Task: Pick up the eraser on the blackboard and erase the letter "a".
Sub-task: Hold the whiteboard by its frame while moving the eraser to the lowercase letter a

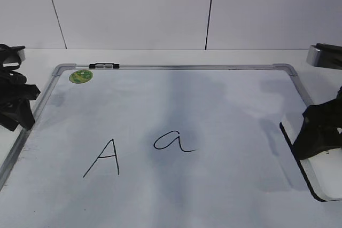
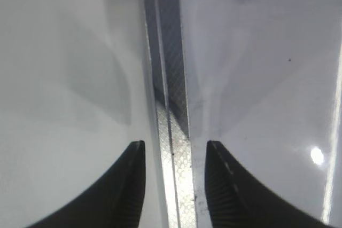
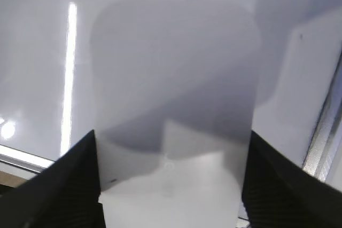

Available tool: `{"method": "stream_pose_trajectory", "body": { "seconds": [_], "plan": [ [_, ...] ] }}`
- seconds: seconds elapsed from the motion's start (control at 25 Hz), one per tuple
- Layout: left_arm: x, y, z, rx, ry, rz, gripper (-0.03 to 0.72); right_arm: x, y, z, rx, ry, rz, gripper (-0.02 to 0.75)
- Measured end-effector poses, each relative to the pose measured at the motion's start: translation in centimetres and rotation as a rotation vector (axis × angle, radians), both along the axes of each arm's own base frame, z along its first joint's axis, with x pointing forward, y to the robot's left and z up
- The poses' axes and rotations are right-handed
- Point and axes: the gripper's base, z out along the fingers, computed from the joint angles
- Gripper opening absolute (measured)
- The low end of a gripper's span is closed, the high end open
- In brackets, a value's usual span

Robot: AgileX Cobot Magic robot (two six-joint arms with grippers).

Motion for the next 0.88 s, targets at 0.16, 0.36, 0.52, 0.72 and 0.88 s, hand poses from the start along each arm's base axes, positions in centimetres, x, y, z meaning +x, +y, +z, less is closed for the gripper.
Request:
{"method": "stream_pose_trajectory", "body": {
  "seconds": [0.16, 0.36, 0.52, 0.72, 0.88],
  "plan": [
    [0.0, 0.1, 0.0, 0.0, 0.004, 0.001, 0.277, 0.2, 0.0, -0.2, -0.001, 0.003, 0.001, 0.572],
    [0.1, 0.5, -0.8, 0.003, 0.029, 0.008, 0.254, 0.2, 0.1, -0.3, -0.002, 0.002, 0.002, 0.572],
    [0.1, 0.9, -1.3, 0.008, 0.042, 0.013, 0.252, 0.2, 0.1, -0.3, -0.001, -0.001, 0.002, 0.572],
    [0.2, 0.9, -1.3, 0.008, 0.039, 0.007, 0.235, 0.2, 0.1, -0.2, -0.002, -0.004, 0.003, 0.571],
    [0.2, 0.9, -1.4, 0.008, 0.043, 0.003, 0.234, 0.3, 0.1, -0.2, -0.002, -0.005, 0.002, 0.571]
  ]
}}
